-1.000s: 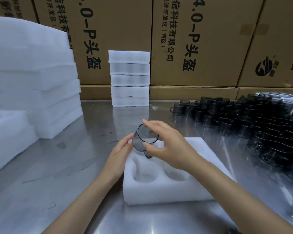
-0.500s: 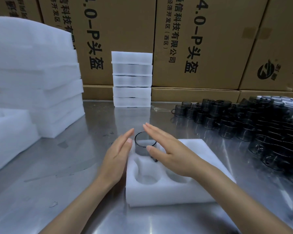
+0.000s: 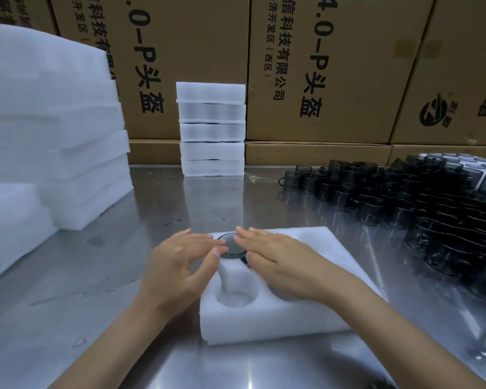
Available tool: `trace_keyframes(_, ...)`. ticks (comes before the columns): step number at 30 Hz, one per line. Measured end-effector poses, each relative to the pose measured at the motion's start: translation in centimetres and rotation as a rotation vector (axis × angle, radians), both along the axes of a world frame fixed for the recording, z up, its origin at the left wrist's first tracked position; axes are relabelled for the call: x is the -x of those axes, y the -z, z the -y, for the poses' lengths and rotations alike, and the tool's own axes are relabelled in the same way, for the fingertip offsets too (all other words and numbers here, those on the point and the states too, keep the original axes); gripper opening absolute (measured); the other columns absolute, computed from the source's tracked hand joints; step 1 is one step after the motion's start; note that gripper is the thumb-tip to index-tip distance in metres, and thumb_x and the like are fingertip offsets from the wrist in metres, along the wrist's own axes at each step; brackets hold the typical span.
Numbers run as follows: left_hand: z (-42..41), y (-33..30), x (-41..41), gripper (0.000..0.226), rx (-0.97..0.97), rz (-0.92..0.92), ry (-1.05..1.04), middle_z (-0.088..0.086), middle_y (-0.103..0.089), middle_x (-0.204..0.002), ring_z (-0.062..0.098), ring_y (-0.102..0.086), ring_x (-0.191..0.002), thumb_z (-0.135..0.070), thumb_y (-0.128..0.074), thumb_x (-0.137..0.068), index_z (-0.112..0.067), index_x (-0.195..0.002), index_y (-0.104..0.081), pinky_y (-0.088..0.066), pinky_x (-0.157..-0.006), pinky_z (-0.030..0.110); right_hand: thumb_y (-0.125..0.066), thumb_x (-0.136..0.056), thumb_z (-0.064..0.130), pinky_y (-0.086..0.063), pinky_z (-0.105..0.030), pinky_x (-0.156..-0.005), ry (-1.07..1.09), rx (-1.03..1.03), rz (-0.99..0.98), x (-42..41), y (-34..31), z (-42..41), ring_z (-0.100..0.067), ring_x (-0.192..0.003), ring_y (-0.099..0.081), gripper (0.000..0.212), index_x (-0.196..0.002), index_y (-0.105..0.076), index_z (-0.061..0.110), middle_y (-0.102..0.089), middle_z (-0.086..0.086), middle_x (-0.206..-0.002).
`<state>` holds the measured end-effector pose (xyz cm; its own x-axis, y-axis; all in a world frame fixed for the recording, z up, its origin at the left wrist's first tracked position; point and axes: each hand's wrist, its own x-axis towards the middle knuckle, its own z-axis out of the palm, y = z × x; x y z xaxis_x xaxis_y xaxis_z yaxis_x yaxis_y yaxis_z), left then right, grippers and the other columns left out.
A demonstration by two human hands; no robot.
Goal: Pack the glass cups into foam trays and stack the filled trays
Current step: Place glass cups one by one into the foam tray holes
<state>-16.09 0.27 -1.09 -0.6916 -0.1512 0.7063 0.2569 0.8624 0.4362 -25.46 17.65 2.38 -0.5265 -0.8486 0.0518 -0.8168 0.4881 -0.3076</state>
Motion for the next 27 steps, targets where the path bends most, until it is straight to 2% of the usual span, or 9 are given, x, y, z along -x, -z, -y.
trace_keyframes(4, -0.1, 0.1, 0.1, 0.032, -0.161, 0.022, 0.078, -0.019, -0.069, -0.101, -0.002, -0.059, -0.101, -0.041, -0.045, -0.083, -0.028, -0.094, -0.073, -0.043, -0.091, 0.022, -0.035, -0.101, 0.037, -0.022, -0.014, -0.103, 0.076, 0.263, 0.281, 1.4, -1.0, -1.1, 0.012, -0.126, -0.029, 0.038, -0.136, -0.049, 0.032, -0.043, 0.027, -0.136)
trace_keyframes(7, -0.6, 0.2, 0.6, 0.040, -0.456, 0.182, 0.186, -0.019, -0.057, -0.120, -0.005, -0.049, -0.115, -0.033, -0.055, -0.072, -0.035, -0.112, -0.060, -0.035, -0.091, 0.010, -0.045, -0.098, 0.026, -0.038, -0.027, -0.102, 0.332, 0.599, 0.189, 5.3, -1.4, -3.8, -0.004, -0.120, -0.050, 0.031, -0.125, -0.061, 0.026, -0.059, 0.012, -0.127)
trace_keyframes(10, -0.7, 0.5, 1.1, 0.060, -0.721, 0.338, 0.280, -0.010, -0.052, -0.130, 0.003, -0.049, -0.119, -0.024, -0.055, -0.064, -0.032, -0.123, -0.052, -0.039, -0.089, 0.014, -0.044, -0.096, 0.021, -0.040, -0.030, -0.095, 0.727, 0.763, 0.062, 9.6, 0.2, -7.1, -0.015, -0.119, -0.051, 0.037, -0.131, -0.055, 0.022, -0.054, 0.005, -0.134)
trace_keyframes(12, -0.7, 0.5, 1.0, 0.065, -0.774, 0.370, 0.303, -0.004, -0.053, -0.132, 0.008, -0.054, -0.116, -0.021, -0.054, -0.062, -0.029, -0.126, -0.052, -0.043, -0.088, 0.021, -0.045, -0.096, 0.021, -0.041, -0.035, -0.090, 0.868, 0.686, -0.026, 11.5, 2.4, -9.0, -0.020, -0.108, -0.054, 0.043, -0.138, -0.044, 0.018, -0.041, -0.001, -0.145)
trace_keyframes(15, -0.5, 0.4, 1.1, 0.066, -0.806, 0.381, 0.301, -0.002, -0.054, -0.131, 0.012, -0.055, -0.116, -0.018, -0.052, -0.059, -0.029, -0.124, -0.055, -0.045, -0.097, 0.035, -0.048, -0.095, 0.019, -0.040, -0.034, -0.074, 0.976, 0.559, -0.136, 13.4, 4.5, -10.1, -0.027, -0.090, -0.056, 0.050, -0.143, -0.035, 0.012, -0.022, -0.003, -0.152)
trace_keyframes(19, -0.3, 0.5, 1.2, 0.066, -0.806, 0.408, 0.298, 0.000, -0.056, -0.130, 0.017, -0.055, -0.118, -0.016, -0.051, -0.058, -0.029, -0.122, -0.057, -0.041, -0.104, 0.047, -0.048, -0.095, 0.022, -0.044, -0.039, -0.076, 0.995, 0.409, -0.209, 15.4, 4.6, -10.0, -0.032, -0.109, -0.054, 0.056, -0.146, -0.027, 0.012, -0.017, -0.001, -0.154)
trace_keyframes(21, -0.4, 0.4, 1.4, 0.066, -0.813, 0.420, 0.299, 0.001, -0.057, -0.129, 0.019, -0.055, -0.118, -0.015, -0.050, -0.057, -0.028, -0.121, -0.058, -0.041, -0.103, 0.048, -0.050, -0.096, 0.028, -0.044, -0.040, -0.080, 1.022, 0.344, -0.190, 16.1, 4.7, -10.0, -0.032, -0.119, -0.048, 0.055, -0.145, -0.030, 0.012, -0.026, -0.005, -0.151)
trace_keyframes(24, -0.3, 0.3, 1.6, 0.066, -0.815, 0.426, 0.295, 0.000, -0.057, -0.128, 0.019, -0.054, -0.119, -0.014, -0.049, -0.056, -0.028, -0.119, -0.059, -0.040, -0.104, 0.048, -0.055, -0.093, 0.034, -0.042, -0.038, -0.073, 1.032, 0.411, -0.298, 16.1, 4.9, -10.2, -0.028, -0.116, -0.045, 0.038, -0.124, -0.053, 0.014, -0.050, -0.007, -0.127)
trace_keyframes(27, -0.1, 0.4, 1.8, 0.066, -0.845, 0.438, 0.303, 0.000, -0.058, -0.127, 0.020, -0.055, -0.118, -0.013, -0.049, -0.055, -0.028, -0.117, -0.061, -0.042, -0.102, 0.048, -0.059, -0.088, 0.044, -0.036, -0.032, -0.065, 0.991, 0.450, -0.394, 15.7, 4.9, -10.2, -0.022, -0.103, -0.044, 0.027, -0.087, -0.062, 0.017, -0.056, 0.000, -0.102)
